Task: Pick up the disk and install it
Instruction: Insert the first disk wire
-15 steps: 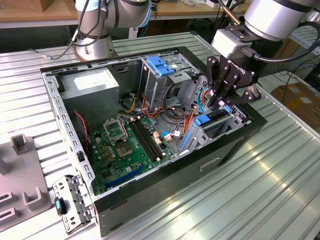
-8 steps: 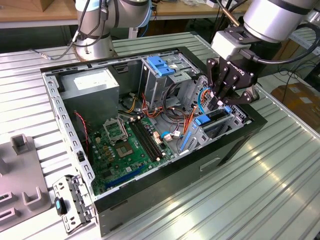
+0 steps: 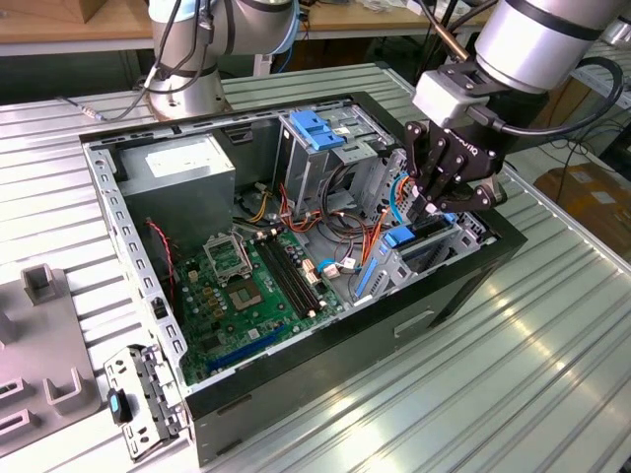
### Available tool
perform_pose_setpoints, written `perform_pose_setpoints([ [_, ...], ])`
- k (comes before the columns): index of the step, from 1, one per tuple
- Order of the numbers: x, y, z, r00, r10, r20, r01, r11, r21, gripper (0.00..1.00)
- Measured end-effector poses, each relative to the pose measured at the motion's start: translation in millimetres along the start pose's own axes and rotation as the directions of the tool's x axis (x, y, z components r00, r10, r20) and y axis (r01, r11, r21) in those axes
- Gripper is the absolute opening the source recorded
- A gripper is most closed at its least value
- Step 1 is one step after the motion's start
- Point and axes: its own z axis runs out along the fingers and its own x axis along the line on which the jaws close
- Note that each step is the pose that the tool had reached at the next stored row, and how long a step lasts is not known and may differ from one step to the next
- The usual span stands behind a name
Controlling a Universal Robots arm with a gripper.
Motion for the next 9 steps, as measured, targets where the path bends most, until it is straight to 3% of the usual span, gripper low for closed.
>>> perform_pose_setpoints([
  [9,0.0,0.0,0.0,1.0,0.0,-0.0002,0.0,1.0,0.0,0.11],
])
